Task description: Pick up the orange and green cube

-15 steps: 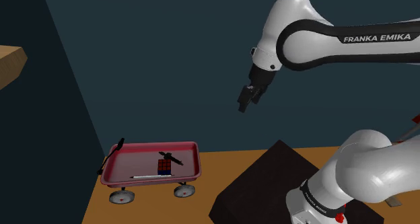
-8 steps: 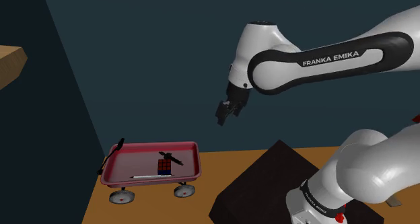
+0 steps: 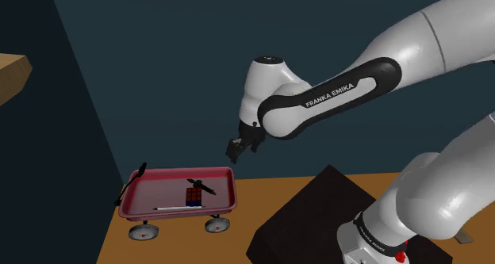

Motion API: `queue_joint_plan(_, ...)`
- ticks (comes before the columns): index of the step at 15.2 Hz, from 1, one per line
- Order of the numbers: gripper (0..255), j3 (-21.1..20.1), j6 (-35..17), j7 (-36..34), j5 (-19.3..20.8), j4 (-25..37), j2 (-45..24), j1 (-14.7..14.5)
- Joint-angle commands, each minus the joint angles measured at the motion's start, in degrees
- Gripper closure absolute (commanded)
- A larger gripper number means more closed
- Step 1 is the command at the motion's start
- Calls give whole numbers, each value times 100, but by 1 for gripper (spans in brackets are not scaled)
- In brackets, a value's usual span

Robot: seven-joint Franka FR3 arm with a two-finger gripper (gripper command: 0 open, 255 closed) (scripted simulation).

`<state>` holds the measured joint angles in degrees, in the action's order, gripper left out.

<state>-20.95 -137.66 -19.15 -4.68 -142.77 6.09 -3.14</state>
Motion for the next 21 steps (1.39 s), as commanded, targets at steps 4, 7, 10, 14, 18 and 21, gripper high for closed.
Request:
queue_joint_plan(4,0,-154,-645,-941,756,525,-1239,-90)
queue_joint_plan(7,0,-49,-891,-1509,1276,957,-1983,-298)
queue_joint_plan(10,0,149,-1054,-1987,1700,1460,-2698,-595)
queue_joint_plan(14,0,434,-1166,-2455,2068,2228,-3611,-1016)
queue_joint_plan(18,0,672,-1171,-2760,2256,3112,-4507,-1396)
queue_joint_plan(21,0,742,-1253,-2811,2304,3269,-4743,-1473)
